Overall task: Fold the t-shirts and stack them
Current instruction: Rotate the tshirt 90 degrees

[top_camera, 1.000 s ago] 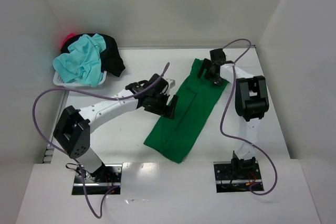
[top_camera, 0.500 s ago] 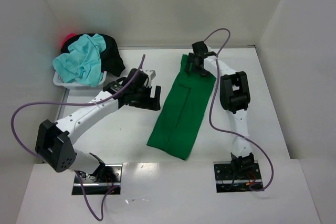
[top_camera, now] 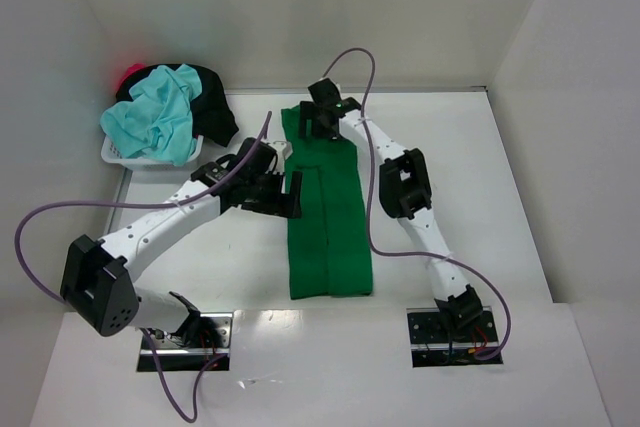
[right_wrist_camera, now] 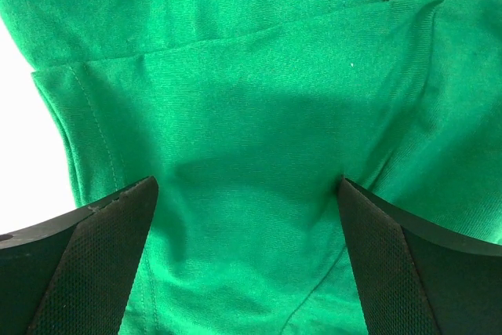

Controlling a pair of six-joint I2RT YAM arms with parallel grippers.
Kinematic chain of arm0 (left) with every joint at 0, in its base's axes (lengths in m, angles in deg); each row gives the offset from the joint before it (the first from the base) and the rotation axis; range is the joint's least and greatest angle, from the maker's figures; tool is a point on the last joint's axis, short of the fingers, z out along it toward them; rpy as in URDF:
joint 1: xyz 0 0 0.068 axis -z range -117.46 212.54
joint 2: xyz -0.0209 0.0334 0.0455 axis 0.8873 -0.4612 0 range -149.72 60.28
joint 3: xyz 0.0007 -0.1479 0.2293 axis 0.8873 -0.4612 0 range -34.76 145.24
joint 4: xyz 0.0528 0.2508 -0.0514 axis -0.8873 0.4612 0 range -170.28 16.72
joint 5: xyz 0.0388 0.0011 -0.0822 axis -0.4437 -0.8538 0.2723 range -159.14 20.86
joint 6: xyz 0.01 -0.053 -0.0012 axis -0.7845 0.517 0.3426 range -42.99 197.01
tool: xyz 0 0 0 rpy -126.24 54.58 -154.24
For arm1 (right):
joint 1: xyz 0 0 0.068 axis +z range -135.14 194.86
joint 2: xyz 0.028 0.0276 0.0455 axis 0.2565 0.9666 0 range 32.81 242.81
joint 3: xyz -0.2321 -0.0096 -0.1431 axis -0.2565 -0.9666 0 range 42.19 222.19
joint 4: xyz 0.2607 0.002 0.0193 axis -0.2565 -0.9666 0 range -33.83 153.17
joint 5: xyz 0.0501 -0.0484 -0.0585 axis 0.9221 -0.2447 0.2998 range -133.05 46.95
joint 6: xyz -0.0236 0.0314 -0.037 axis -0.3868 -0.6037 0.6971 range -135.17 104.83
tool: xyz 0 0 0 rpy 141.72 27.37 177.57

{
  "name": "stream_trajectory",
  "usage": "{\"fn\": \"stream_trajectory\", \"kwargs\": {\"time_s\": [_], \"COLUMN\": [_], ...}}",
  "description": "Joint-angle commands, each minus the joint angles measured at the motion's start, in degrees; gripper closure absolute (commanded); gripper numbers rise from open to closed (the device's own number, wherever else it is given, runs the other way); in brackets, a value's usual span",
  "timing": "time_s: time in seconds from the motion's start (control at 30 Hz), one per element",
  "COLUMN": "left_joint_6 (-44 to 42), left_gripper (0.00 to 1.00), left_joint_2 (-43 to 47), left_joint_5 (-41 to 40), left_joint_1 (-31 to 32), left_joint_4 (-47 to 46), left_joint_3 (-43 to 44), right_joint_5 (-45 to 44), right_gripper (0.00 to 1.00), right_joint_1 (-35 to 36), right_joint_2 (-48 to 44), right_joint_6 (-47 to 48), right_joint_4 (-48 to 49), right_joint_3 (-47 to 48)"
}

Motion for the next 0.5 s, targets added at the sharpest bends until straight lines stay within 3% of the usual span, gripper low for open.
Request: {"fn": "stream_trajectory", "kwargs": {"time_s": [0.0,0.2,0.47], "left_joint_6": [-0.2,0.4,2.0], "left_gripper": [0.01,0.01,0.01], "left_joint_2": [2.8,2.8,3.3], "left_joint_5": [0.9,0.9,0.9], "left_joint_1": [-0.3,-0.3,-0.3], "left_joint_4": [-0.5,-1.0,-1.0], "left_joint_3": [-1.3,-2.3,-2.9], "right_joint_5": [-0.3,-5.6,-4.3], "right_gripper": [0.0,0.0,0.0], "right_joint_1": [0.4,0.4,-4.0], "right_joint_2": [2.2,-0.3,-0.3], "right_joint_6": [0.0,1.2,3.2], "right_joint_4": [-5.9,-6.5,-6.4], "right_joint_3": [4.0,4.6,4.6]}}
